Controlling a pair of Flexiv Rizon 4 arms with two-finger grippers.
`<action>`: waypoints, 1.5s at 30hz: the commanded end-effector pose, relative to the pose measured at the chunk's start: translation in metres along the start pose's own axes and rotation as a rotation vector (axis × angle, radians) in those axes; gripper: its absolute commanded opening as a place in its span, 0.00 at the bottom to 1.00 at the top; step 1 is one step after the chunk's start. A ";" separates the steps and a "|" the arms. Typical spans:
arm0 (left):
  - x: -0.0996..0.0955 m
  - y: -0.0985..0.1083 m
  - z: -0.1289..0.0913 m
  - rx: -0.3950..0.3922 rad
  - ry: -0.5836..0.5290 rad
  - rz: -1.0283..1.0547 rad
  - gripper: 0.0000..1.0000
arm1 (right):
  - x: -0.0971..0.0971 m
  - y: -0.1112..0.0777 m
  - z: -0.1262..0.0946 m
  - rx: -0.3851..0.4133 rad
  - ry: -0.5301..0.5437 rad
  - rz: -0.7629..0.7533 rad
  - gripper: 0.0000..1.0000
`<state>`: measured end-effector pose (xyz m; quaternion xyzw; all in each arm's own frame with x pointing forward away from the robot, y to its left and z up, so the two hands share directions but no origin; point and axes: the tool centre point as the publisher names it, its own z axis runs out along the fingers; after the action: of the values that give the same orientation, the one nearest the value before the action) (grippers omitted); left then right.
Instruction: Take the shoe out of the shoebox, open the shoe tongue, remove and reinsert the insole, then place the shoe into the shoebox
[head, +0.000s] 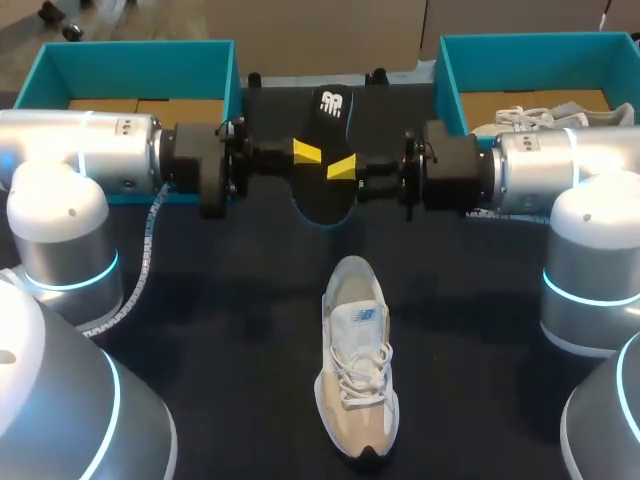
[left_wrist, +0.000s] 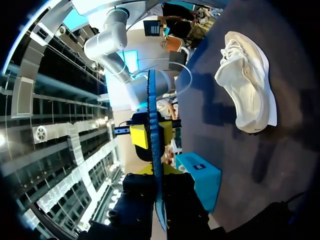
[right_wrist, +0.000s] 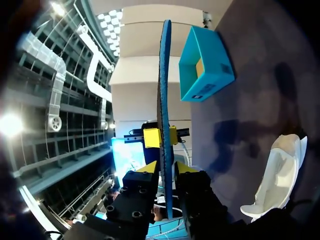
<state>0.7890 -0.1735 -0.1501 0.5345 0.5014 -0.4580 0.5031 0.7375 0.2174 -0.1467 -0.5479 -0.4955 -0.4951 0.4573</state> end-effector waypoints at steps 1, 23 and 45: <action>0.000 0.001 0.002 -0.001 0.001 0.001 0.00 | 0.002 0.001 0.003 0.000 -0.005 0.000 0.21; -0.004 -0.009 -0.009 0.009 0.026 0.010 1.00 | -0.002 0.000 0.002 -0.001 0.005 -0.001 0.00; -0.006 -0.013 -0.041 0.008 0.170 -0.084 1.00 | -0.006 -0.001 -0.012 -0.024 0.047 -0.046 0.00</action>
<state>0.7750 -0.1326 -0.1421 0.5513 0.5626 -0.4343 0.4370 0.7365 0.2040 -0.1510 -0.5294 -0.4918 -0.5234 0.4516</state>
